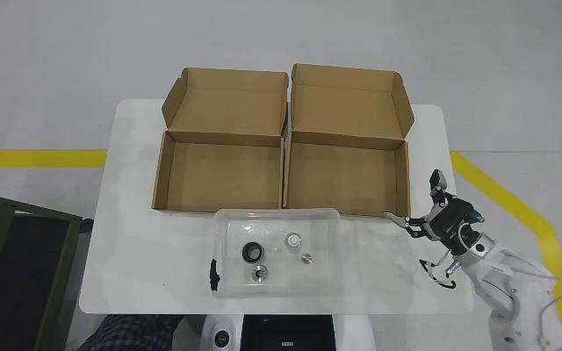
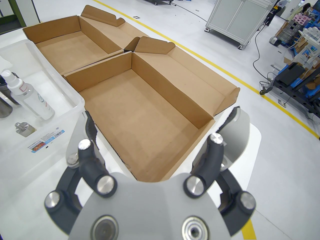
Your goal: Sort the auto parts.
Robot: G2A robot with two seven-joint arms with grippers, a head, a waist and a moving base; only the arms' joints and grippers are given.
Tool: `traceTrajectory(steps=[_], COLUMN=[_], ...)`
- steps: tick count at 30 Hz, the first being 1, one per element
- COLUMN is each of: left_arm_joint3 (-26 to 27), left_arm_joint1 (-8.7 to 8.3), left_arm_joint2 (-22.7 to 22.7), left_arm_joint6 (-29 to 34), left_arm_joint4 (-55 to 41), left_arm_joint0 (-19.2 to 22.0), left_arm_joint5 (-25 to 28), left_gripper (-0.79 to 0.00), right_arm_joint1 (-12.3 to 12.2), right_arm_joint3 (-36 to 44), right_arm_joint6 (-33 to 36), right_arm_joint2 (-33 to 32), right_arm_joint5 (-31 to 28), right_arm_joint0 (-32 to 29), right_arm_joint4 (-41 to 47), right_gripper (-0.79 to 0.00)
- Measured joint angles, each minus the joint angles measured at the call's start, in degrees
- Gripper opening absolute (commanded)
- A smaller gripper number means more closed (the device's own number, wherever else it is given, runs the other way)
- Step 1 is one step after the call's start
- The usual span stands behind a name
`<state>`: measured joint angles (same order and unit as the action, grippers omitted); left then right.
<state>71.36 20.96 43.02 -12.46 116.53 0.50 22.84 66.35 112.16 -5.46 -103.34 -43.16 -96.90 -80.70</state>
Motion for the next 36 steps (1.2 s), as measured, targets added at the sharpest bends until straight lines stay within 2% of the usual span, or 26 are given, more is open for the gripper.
traceTrajectory(steps=[8,36], left_arm_joint3=[0.0,0.0], left_arm_joint1=[0.0,0.0], left_arm_joint2=[0.0,0.0], left_arm_joint6=[0.0,0.0], left_arm_joint4=[0.0,0.0], left_arm_joint0=[0.0,0.0], left_arm_joint5=[0.0,0.0], left_gripper=[0.0,0.0], right_arm_joint1=[-0.1,-0.5], right_arm_joint3=[0.4,3.3], right_arm_joint6=[2.0,9.8], right_arm_joint2=[4.2,27.0], right_arm_joint5=[-0.6,-8.5], right_arm_joint0=[1.1,8.6], right_arm_joint4=[-0.5,-4.8], right_gripper=[0.0,0.0])
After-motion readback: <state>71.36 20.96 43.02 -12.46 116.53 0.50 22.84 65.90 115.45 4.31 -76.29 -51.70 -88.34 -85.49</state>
